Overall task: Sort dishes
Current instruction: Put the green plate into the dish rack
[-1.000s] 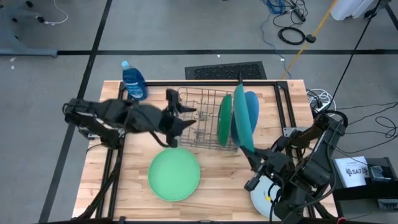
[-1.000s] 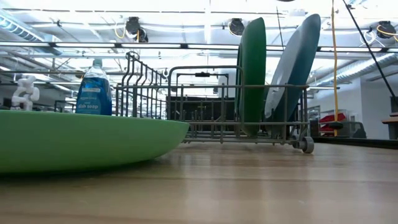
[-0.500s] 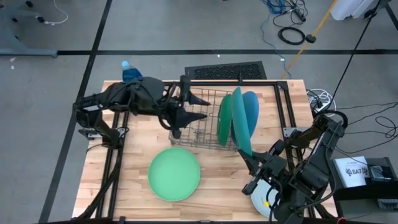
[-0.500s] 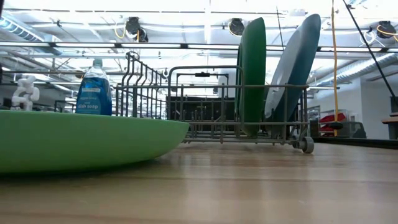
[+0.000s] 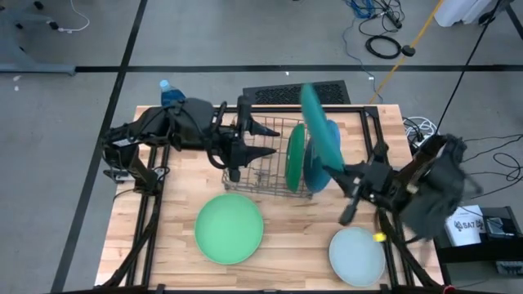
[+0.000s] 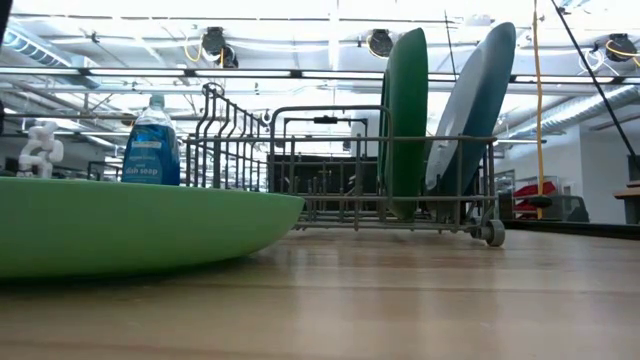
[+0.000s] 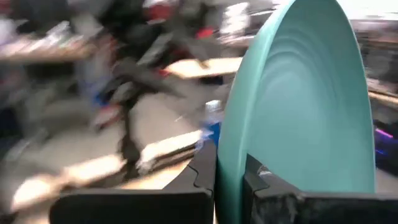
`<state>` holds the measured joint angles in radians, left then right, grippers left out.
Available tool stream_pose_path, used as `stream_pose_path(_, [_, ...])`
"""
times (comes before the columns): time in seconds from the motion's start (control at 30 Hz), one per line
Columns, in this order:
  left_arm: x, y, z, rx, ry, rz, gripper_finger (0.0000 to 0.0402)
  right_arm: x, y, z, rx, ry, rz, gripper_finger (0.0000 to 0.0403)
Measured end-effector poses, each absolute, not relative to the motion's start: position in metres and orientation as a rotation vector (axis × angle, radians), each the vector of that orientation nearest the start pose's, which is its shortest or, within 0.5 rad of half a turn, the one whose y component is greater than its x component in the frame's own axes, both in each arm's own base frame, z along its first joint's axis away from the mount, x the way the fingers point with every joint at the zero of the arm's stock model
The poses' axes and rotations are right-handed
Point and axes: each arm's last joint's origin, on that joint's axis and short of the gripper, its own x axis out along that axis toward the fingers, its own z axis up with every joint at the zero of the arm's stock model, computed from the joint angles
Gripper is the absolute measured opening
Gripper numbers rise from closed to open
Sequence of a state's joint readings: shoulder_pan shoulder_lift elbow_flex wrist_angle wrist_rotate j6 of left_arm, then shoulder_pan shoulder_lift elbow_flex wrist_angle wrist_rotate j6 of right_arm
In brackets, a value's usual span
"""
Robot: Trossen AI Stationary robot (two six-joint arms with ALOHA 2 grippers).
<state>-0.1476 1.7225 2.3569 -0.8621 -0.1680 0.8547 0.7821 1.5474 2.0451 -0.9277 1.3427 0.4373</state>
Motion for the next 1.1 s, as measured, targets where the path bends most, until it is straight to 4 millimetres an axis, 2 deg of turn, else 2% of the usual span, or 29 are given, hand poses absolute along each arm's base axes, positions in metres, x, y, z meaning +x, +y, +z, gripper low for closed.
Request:
stream_pose_path(0.1, [0.312, -0.042, 0.535, 0.874, 0.235, -0.084, 0.0182, 0.199, 0.155, 0.533, -0.06, 0.111, -0.446, 0.0009])
stream_pose_path(0.2, [0.312, -0.042, 0.535, 0.843, 0.237, -0.08, 0.0182, 0.183, 0.134, 0.564, -0.112, 0.052, -0.411, 0.0009])
stream_pose_path(0.37, [0.312, -0.043, 0.535, 0.82, 0.234, -0.078, 0.0182, 0.152, 0.088, 0.612, -0.004, -0.111, -0.525, 0.0009])
stream_pose_path(0.5, [0.312, -0.043, 0.536, 0.775, 0.228, -0.07, 0.0182, 0.123, 0.05, 0.636, 0.046, -0.225, -0.642, 0.0009])
stream_pose_path(0.6, [0.314, -0.043, 0.535, 0.745, 0.232, -0.068, 0.0182, 0.098, 0.025, 0.643, 0.088, -0.281, -0.712, 0.0009])
stream_pose_path(0.73, [0.318, -0.044, 0.531, 0.723, 0.242, -0.068, 0.0182, 0.065, 0.0, 0.644, 0.179, -0.325, -0.81, 0.0009])
stream_pose_path(0.9, [0.327, -0.045, 0.525, 0.724, 0.261, -0.075, 0.0182, 0.03, -0.017, 0.636, 0.282, -0.362, -0.85, 0.0009])
stream_pose_path(1.1, [0.336, -0.046, 0.518, 0.69, 0.283, -0.08, 0.0182, -0.004, -0.03, 0.626, 0.312, -0.371, -0.891, 0.0009])
